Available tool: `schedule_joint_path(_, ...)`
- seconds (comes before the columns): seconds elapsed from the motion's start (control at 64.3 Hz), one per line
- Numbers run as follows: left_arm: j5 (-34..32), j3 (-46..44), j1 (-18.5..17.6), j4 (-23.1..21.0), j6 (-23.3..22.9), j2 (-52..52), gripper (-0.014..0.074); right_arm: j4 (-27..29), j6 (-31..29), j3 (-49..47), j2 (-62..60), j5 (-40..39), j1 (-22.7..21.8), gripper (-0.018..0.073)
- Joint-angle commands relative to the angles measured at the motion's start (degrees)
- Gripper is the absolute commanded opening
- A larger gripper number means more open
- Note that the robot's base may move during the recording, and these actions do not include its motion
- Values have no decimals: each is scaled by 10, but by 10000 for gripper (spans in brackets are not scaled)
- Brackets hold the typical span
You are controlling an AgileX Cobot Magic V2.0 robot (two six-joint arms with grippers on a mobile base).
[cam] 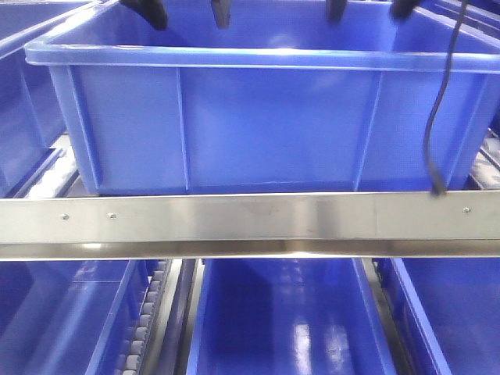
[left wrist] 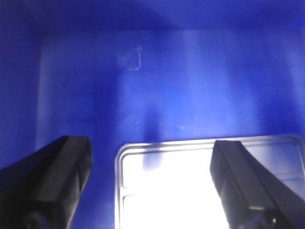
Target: Grab silver tray and place in blue box
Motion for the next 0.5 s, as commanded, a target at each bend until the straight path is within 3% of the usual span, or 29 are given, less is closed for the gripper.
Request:
schedule_joint_path(0.0,-10,-19,-4,7,8,-72,411,-6,-5,-21,-65,-20,1,508)
schedule_joint_path(0.187,48,-19,-8,-16,90,-148,279,-6,-5,-18,-122,7,2,203)
schedule_joint_path(0.28,81,-13,-12,-12,95,-179,160,-6,-6,-11,-145,18,2,62)
schedule_joint_path(0.436,85,53,-14,1,96,-242,-116,-7,-10,38,-196,4,2,49)
schedule_joint_path(0.482,75,87,-15,0,97,-264,-91,-8,-17,64,-215,-7,2,49)
